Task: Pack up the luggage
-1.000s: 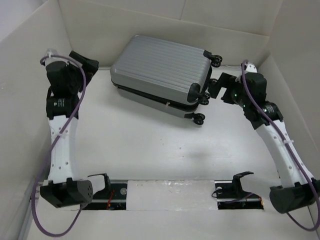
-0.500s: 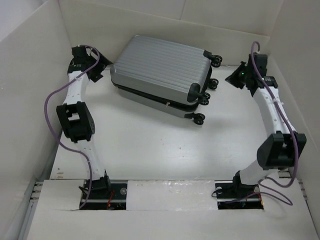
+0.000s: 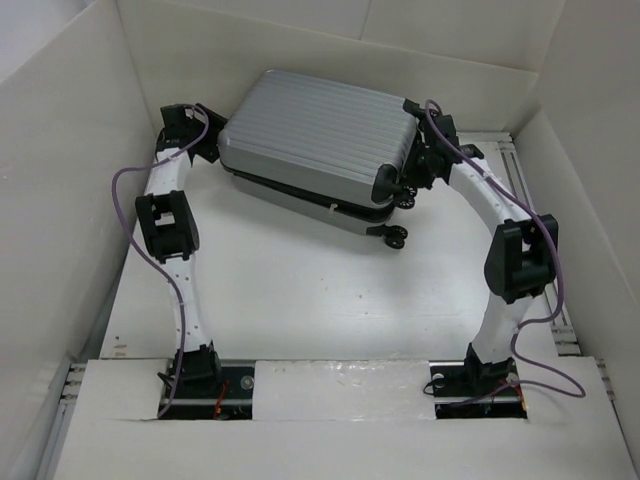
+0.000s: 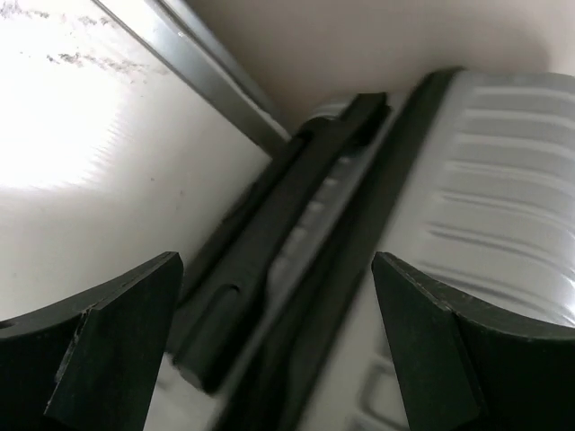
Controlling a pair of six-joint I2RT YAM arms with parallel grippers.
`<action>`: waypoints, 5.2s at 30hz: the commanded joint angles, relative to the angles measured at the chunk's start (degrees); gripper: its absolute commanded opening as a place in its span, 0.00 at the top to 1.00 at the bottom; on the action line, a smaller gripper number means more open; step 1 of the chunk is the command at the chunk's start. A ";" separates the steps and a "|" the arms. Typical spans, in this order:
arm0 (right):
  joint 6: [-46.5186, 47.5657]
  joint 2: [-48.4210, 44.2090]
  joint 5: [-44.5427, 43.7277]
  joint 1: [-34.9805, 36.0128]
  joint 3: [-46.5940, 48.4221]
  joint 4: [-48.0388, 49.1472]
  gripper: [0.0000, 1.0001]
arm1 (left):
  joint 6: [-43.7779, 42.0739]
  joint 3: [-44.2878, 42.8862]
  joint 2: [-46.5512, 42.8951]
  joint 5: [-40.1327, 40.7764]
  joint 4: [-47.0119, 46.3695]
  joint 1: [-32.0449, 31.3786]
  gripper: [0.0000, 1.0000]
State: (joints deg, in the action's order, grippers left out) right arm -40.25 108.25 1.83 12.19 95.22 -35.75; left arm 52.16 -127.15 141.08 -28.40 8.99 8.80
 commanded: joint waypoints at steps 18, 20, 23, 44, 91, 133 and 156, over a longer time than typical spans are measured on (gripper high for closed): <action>8.08 -5.33 -1.12 16.80 -9.61 1.91 1.00 | -2.41 53.66 -42.00 -5.44 -21.83 -9.93 0.20; 8.61 -6.64 -1.12 18.13 -10.32 1.03 1.00 | -2.42 56.91 -48.05 -3.69 -20.25 -10.56 0.20; 8.61 -8.22 0.20 20.94 -10.93 -0.19 1.00 | -3.11 63.16 -54.04 1.41 -15.51 -10.56 0.20; 12.12 -36.84 -11.86 20.41 -4.50 -9.18 0.30 | -12.35 42.60 -75.69 17.88 6.65 -13.17 0.14; -15.12 -18.60 -48.93 57.95 -57.43 70.90 0.47 | -23.07 51.38 -56.44 13.55 -15.05 -39.47 0.14; -11.96 -14.82 -55.35 55.75 -65.42 95.25 0.47 | -19.55 61.32 -62.15 14.25 -23.67 -37.80 0.13; -8.44 -12.62 -51.57 52.33 -62.52 99.91 0.77 | -19.55 62.38 -62.15 14.25 -24.73 -37.80 0.15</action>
State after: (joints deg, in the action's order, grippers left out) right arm -49.39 96.20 -49.41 65.25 32.03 58.57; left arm 32.47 -65.41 80.82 -14.09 -12.67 -29.15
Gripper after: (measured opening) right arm 0.247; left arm 0.850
